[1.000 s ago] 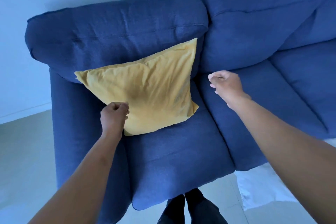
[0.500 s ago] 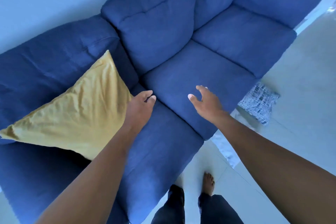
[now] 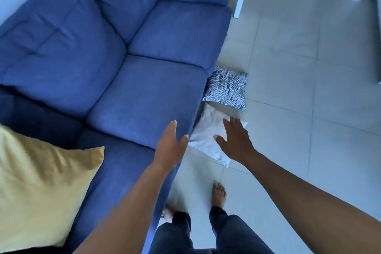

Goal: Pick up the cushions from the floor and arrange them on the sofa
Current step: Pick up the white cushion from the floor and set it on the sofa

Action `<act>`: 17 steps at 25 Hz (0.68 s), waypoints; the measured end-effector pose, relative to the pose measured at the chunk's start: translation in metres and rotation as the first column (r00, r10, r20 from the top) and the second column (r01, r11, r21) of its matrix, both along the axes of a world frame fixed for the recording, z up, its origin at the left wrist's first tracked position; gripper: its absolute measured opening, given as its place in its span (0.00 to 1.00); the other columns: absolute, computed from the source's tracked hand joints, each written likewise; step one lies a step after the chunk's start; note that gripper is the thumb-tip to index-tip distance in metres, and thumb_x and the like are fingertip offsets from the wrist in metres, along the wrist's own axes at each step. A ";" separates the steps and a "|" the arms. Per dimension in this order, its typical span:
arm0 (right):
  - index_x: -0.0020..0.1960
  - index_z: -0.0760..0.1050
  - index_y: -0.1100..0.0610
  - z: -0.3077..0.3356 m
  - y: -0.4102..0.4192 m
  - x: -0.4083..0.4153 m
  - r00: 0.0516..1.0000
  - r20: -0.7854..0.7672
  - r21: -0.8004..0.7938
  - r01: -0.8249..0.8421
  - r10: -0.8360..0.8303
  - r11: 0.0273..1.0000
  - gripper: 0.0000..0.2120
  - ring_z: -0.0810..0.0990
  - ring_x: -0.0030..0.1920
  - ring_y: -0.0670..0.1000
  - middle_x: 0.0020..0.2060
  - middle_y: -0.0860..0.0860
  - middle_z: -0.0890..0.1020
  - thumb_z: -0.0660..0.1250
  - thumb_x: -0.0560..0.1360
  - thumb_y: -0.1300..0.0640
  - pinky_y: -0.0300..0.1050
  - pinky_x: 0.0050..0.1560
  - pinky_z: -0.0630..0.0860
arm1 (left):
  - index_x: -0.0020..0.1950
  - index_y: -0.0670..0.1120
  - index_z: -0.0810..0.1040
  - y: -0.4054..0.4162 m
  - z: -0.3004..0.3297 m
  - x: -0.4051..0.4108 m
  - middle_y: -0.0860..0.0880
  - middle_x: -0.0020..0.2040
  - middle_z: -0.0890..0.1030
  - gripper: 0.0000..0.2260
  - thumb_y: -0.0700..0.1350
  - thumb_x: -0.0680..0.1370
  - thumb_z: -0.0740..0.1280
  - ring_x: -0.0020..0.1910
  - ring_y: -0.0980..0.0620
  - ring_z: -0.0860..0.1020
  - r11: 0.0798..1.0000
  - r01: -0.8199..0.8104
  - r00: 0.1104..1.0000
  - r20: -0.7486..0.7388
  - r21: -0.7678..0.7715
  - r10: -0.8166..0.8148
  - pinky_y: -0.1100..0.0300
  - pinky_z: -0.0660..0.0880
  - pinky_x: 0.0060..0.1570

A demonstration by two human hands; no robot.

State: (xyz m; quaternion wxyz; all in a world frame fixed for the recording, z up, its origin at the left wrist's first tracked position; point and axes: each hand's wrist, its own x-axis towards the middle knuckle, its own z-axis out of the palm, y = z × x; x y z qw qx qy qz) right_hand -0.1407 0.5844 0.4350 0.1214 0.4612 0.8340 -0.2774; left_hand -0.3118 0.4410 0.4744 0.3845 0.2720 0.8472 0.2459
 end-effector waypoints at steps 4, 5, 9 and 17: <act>0.82 0.57 0.61 -0.013 0.035 0.046 0.996 0.029 -0.023 0.080 -0.080 0.997 0.35 0.48 0.85 0.61 0.84 0.62 0.55 0.61 0.84 0.43 0.62 0.78 0.59 | 0.88 0.46 0.55 0.047 -0.010 0.035 0.48 0.88 0.57 0.32 0.50 0.86 0.64 0.87 0.49 0.57 0.989 0.140 0.990 0.005 -0.042 -0.139 0.55 0.55 0.82; 0.82 0.57 0.61 -0.016 0.042 0.052 0.994 0.019 -0.032 0.110 -0.110 0.993 0.35 0.48 0.85 0.61 0.84 0.61 0.55 0.62 0.83 0.43 0.62 0.78 0.59 | 0.88 0.46 0.55 0.057 -0.014 0.039 0.48 0.88 0.58 0.32 0.50 0.86 0.64 0.87 0.49 0.57 0.986 0.158 0.987 0.016 -0.051 -0.157 0.55 0.56 0.82; 0.83 0.56 0.60 -0.024 0.062 0.065 0.975 0.014 -0.074 0.221 -0.221 0.972 0.35 0.47 0.85 0.60 0.84 0.60 0.54 0.62 0.84 0.43 0.61 0.78 0.58 | 0.87 0.45 0.56 0.093 -0.034 0.032 0.47 0.88 0.59 0.32 0.51 0.86 0.64 0.87 0.48 0.58 0.968 0.232 0.973 0.036 -0.097 -0.229 0.55 0.57 0.81; 0.84 0.53 0.61 -0.071 0.133 0.065 0.907 0.058 -0.155 0.421 -0.417 0.894 0.37 0.49 0.85 0.58 0.84 0.59 0.54 0.62 0.84 0.43 0.58 0.81 0.55 | 0.87 0.43 0.59 0.186 -0.086 -0.004 0.45 0.86 0.63 0.31 0.51 0.86 0.63 0.85 0.45 0.62 0.911 0.363 0.932 0.069 -0.195 -0.357 0.52 0.60 0.81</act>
